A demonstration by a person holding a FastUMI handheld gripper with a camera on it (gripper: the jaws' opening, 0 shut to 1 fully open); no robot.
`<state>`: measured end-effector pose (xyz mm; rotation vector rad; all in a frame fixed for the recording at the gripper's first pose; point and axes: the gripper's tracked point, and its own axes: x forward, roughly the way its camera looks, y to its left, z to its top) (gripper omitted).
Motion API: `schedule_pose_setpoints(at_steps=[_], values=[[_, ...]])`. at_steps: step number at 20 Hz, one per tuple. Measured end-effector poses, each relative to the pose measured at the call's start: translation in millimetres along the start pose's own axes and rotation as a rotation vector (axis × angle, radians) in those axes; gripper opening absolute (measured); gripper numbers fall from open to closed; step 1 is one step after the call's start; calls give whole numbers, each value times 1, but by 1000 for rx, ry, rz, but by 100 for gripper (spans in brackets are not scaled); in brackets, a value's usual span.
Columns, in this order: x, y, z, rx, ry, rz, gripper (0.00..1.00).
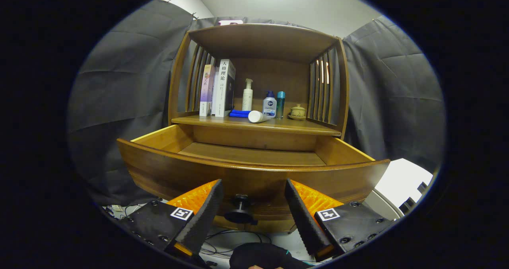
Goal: Pull open the drawer, take out the items inside it, and place them on the countertop above the cabinet.
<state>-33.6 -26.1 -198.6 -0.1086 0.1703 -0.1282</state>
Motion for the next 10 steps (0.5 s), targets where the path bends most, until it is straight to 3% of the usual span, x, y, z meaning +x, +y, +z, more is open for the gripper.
schedule_pose_setpoints(at_steps=[10], values=[[14, 1, -2, 22, -6, -32, 99]])
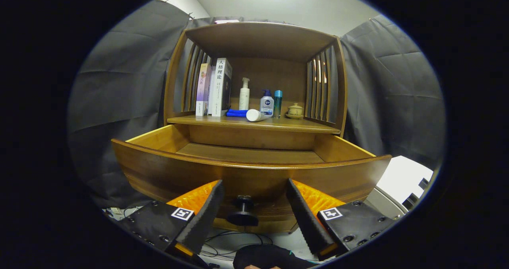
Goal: Pull open the drawer, take out the items inside it, and place them on the countertop above the cabinet.
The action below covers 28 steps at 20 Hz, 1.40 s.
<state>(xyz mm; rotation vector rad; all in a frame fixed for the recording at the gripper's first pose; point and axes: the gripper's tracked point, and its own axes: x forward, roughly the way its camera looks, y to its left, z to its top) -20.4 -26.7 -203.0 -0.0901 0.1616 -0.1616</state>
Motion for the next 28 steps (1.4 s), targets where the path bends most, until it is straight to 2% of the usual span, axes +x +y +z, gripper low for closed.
schedule_pose_setpoints(at_steps=[8, 9, 28], values=[[17, 3, 5, 4, -10, -4, 98], [7, 14, 5, 6, -6, -5, 98], [108, 23, 25, 33, 57, -17, 98]])
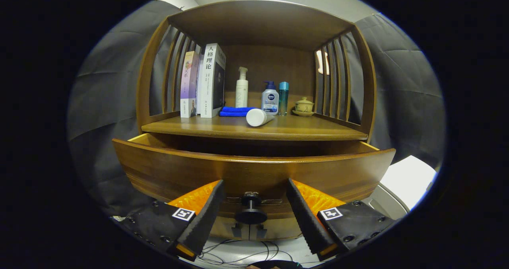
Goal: Pull open the drawer, take out the items inside it, and place them on the countertop above the cabinet.
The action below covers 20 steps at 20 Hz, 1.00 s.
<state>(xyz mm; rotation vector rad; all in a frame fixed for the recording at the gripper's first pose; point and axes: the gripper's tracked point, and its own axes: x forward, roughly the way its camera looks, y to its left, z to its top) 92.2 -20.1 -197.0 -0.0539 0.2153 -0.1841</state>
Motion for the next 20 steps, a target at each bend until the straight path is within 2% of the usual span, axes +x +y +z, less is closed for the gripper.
schedule_pose_setpoints(at_steps=[13, 20], values=[[71, -3, 20, -4, 12, -2, 98], [73, 0, 21, -43, -15, -12, 98]])
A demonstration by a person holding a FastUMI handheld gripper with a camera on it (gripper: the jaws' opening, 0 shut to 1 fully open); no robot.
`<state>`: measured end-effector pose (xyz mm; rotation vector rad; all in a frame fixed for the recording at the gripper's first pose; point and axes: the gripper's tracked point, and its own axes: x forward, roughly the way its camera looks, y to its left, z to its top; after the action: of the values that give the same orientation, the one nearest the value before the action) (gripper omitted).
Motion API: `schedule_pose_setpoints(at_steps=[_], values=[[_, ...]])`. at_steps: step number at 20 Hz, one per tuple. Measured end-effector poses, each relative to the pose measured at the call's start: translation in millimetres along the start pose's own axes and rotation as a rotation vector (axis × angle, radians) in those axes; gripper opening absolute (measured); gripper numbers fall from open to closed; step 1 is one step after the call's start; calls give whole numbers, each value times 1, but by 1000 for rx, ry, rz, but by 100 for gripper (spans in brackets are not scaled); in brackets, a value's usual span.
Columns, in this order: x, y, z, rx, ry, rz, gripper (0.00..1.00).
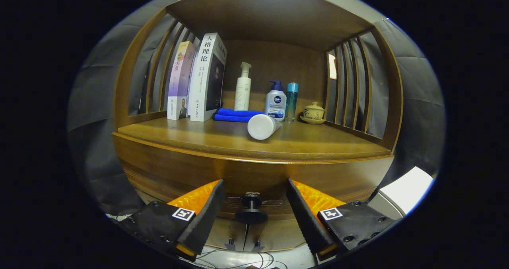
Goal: Pull open the drawer, take out the items inside it, and place them on the countertop above the cabinet.
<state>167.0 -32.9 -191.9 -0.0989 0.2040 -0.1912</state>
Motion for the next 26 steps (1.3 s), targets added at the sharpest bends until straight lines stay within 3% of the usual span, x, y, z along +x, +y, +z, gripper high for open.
schedule_pose_setpoints(at_steps=[5, 8, 14, 26], values=[[-1, -2, 1, -15, 30, 11, 98], [-17, -10, 29, 1, -13, 13, 98], [-86, -27, 91, -1, -130, 18, 98], [-195, -54, 143, 30, -287, -24, 97]])
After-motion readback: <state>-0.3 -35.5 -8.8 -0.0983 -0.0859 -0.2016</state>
